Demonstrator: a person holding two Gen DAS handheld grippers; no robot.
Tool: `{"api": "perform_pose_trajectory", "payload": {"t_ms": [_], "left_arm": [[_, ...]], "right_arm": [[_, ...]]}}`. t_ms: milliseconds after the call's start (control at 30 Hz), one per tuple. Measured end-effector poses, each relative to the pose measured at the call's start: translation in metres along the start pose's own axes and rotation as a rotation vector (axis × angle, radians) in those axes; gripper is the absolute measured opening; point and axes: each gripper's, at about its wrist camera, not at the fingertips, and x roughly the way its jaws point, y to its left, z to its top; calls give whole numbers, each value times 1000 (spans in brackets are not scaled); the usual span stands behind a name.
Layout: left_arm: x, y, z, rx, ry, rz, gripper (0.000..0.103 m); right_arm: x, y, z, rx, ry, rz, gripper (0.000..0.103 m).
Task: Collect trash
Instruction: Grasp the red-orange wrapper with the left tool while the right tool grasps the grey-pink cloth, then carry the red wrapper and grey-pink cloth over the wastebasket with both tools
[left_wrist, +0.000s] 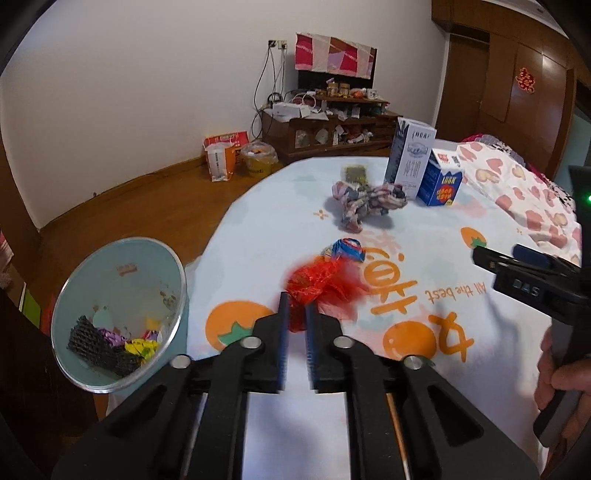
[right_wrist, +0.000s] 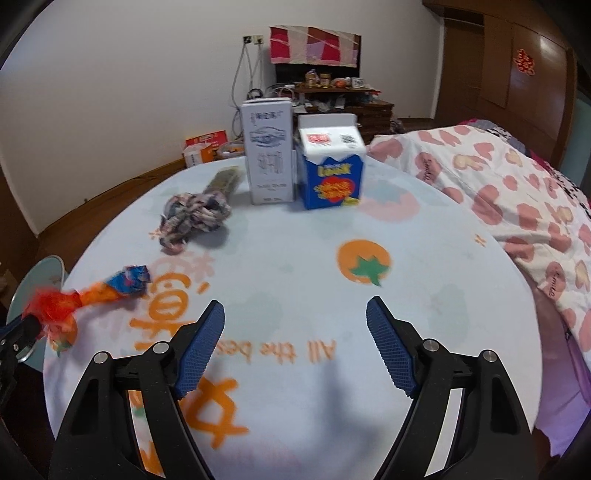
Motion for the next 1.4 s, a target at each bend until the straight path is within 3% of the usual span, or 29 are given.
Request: {"api": "perform_pose_trajectory", "payload": {"t_ms": [133, 267, 333, 367, 400, 667, 700, 733, 767, 867, 933, 967, 1033, 1100, 1167, 1400], "left_arm": [[7, 3, 6, 15, -16, -1, 7], [20, -1, 6, 39, 26, -62, 12], [28, -5, 4, 66, 50, -60, 33], [34, -7, 4, 76, 70, -55, 57], [37, -8, 4, 75, 81, -51, 67], [65, -28, 4, 87, 113, -89, 65], [71, -31, 2, 100, 120, -69, 60], [77, -32, 0, 98, 136, -70, 40], [80, -31, -1, 92, 142, -75, 30], [82, -25, -2, 62, 125, -58, 18], [79, -20, 0, 46, 114, -68, 16], [77, -18, 1, 42, 108, -65, 16], [70, -14, 2, 42, 96, -42, 15], [63, -9, 1, 44, 84, -32, 15], [57, -6, 2, 46, 73, -22, 15], [33, 3, 4, 31, 23, 17, 15]], "right_arm": [[18, 16, 20, -7, 9, 59, 79], [30, 31, 41, -42, 2, 56, 79], [31, 32, 46, -54, -2, 62, 79], [31, 31, 47, -57, -3, 64, 79], [31, 30, 47, -59, -4, 63, 79], [44, 22, 58, -40, 12, 111, 79], [47, 24, 62, -36, 12, 122, 79], [50, 26, 66, -30, 15, 140, 79], [53, 29, 68, -29, 16, 152, 79], [69, 43, 78, -48, 21, 172, 78], [81, 52, 82, -41, 26, 197, 76], [89, 57, 84, -41, 37, 205, 74], [103, 65, 84, -49, 66, 205, 60], [115, 70, 80, -49, 107, 212, 32], [118, 70, 75, -32, 128, 240, 23], [70, 72, 57, -97, 54, 187, 20]]}}
